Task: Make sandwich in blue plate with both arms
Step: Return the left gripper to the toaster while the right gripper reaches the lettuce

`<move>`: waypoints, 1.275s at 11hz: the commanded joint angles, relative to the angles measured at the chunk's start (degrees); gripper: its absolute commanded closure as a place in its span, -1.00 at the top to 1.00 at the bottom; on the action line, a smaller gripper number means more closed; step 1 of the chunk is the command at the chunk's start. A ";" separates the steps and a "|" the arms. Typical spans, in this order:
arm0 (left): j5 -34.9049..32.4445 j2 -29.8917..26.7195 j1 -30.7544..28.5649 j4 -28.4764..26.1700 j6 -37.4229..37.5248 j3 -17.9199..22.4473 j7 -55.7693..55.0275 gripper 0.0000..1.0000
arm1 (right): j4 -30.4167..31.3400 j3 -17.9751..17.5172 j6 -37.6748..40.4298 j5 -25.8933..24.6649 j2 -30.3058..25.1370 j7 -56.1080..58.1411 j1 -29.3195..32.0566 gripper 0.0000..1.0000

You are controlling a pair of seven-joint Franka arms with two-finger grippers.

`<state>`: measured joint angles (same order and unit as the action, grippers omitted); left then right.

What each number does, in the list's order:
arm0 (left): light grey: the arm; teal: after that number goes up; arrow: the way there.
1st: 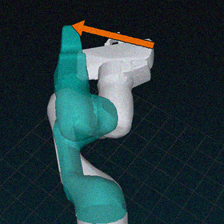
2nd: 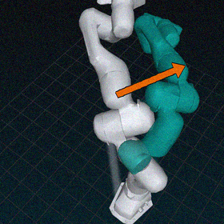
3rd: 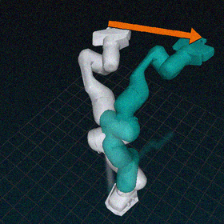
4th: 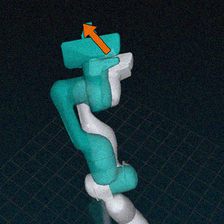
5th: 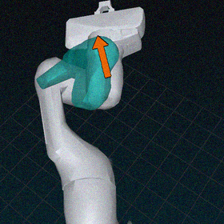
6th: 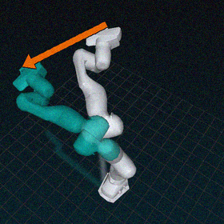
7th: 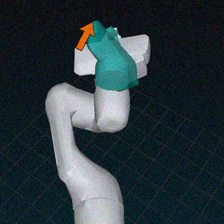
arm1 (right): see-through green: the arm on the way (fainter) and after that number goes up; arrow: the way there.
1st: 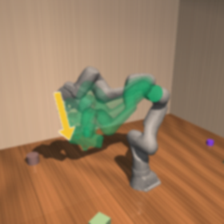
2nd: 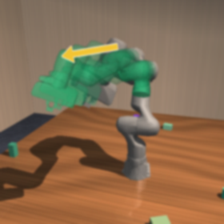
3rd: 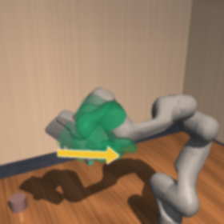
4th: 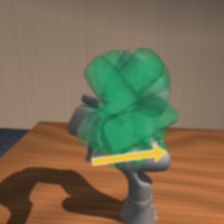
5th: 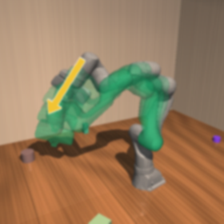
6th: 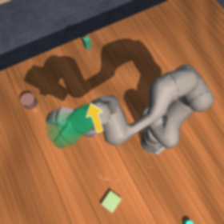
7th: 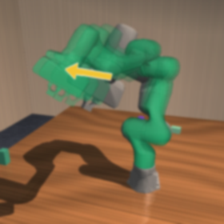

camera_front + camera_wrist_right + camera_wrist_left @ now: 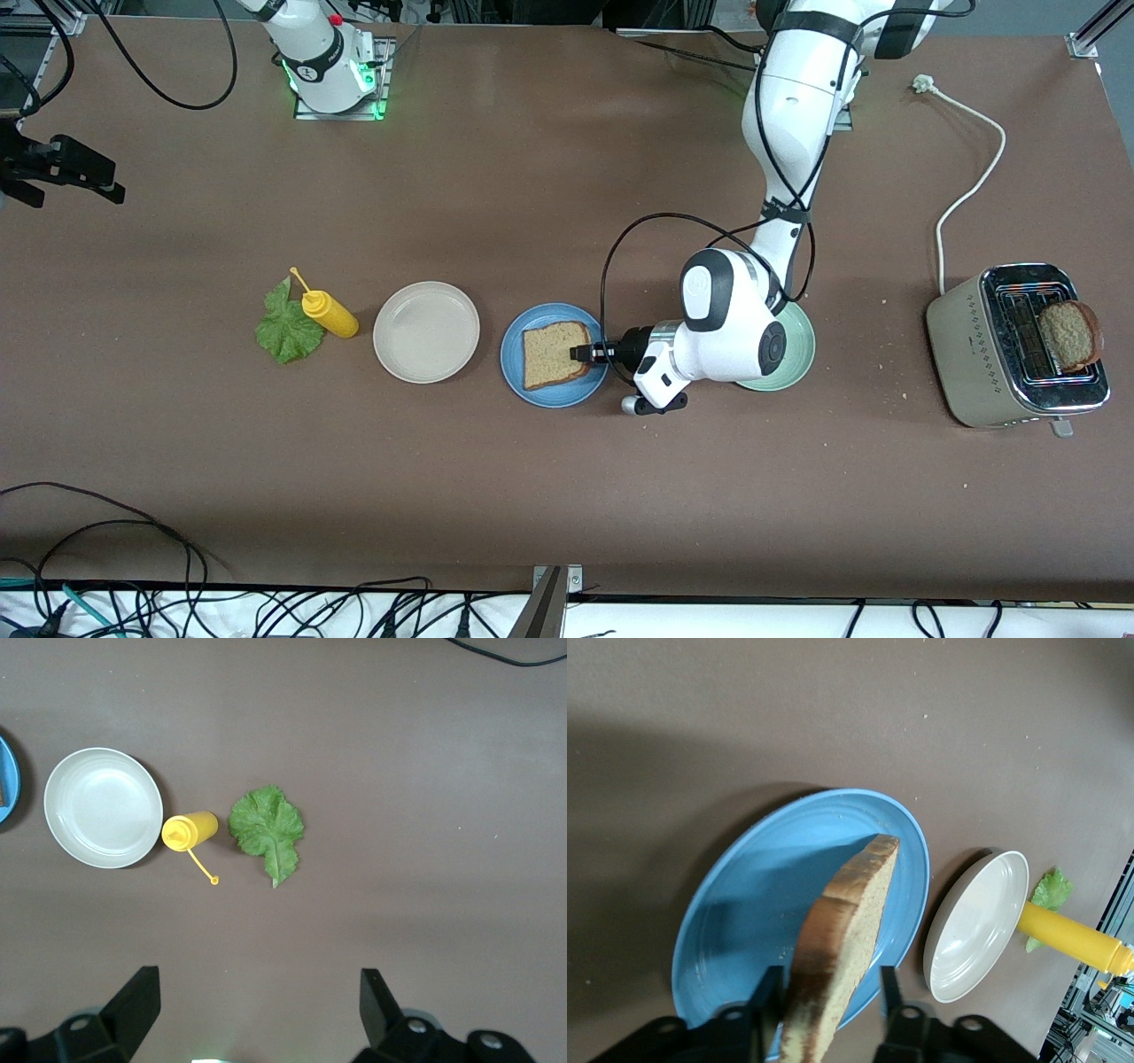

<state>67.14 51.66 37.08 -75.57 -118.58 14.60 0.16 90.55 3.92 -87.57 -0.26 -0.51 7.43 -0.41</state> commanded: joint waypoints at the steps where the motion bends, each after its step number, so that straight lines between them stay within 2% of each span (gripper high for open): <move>1: 2.38 0.46 0.45 0.60 -1.74 3.84 1.68 1.00 | -0.38 0.04 0.74 0.78 -0.37 -0.40 -0.03 1.00; 4: 0.81 -0.15 0.01 0.60 0.87 12.00 1.51 1.00 | -0.38 0.04 0.74 0.87 -0.37 -0.40 -0.03 1.00; 5: -0.94 -1.98 -0.42 0.42 1.24 14.64 1.51 1.00 | -0.38 0.04 0.74 0.87 -0.37 -0.40 -0.03 1.00; 7: -6.46 -8.91 -3.66 -3.07 0.81 14.94 1.94 1.00 | -0.20 0.04 0.74 0.79 -0.02 -0.14 0.06 1.00; 8: -9.63 -11.82 -4.37 -4.66 0.89 14.76 1.77 1.00 | 0.06 0.12 0.56 0.18 2.94 0.04 0.06 1.00; 9: -15.75 -15.50 -5.51 -6.33 1.15 14.24 1.68 1.00 | -0.37 0.21 1.34 0.08 8.71 0.48 0.15 1.00; 12: -36.83 -30.35 -13.85 -14.23 1.50 4.77 1.51 1.00 | 0.24 0.13 -0.48 -1.06 12.53 -0.13 -0.02 1.00; 14: -46.36 -38.70 -18.86 -18.63 3.00 0.54 1.42 1.00 | 2.34 0.04 -6.17 -1.06 16.92 -0.14 -1.16 1.00</move>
<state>29.86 24.54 23.12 -85.18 -116.36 20.41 0.62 91.92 4.06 -89.45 -0.59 12.71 7.46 -0.40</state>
